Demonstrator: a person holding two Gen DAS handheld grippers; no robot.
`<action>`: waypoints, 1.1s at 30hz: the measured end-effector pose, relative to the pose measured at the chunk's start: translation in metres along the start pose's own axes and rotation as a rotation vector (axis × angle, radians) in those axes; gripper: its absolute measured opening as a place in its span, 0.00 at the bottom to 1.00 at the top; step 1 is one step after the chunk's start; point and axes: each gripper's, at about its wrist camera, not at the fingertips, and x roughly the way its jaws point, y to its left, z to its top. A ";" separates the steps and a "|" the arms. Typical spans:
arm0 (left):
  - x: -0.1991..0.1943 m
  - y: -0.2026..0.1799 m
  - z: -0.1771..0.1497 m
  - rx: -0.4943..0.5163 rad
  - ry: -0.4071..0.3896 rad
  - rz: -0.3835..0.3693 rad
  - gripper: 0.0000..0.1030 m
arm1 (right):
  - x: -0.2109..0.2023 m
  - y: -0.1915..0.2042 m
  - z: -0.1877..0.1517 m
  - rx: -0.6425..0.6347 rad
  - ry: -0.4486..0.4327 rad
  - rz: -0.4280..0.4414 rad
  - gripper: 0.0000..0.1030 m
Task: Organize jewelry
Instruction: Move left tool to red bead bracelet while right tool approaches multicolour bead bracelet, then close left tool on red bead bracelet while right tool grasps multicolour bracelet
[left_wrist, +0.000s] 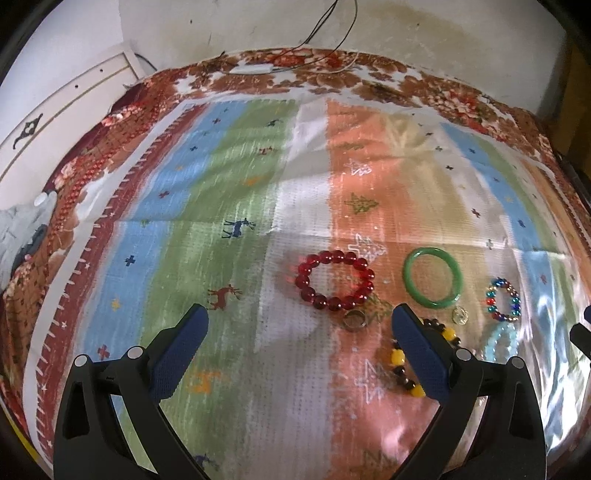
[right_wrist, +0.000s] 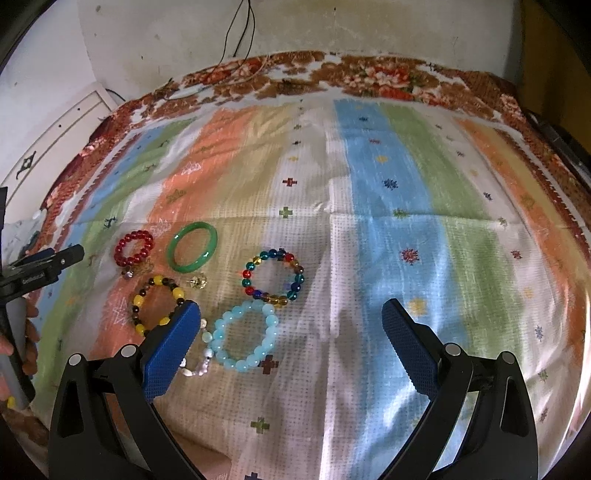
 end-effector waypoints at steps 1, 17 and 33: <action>0.004 0.001 0.001 -0.004 0.009 -0.013 0.95 | 0.002 0.000 0.001 0.000 0.004 -0.007 0.96; 0.058 0.003 0.014 0.001 0.119 -0.002 0.91 | 0.058 -0.015 0.014 0.068 0.180 -0.009 0.96; 0.095 0.006 0.017 0.007 0.180 -0.013 0.71 | 0.100 -0.025 0.018 0.067 0.255 -0.072 0.96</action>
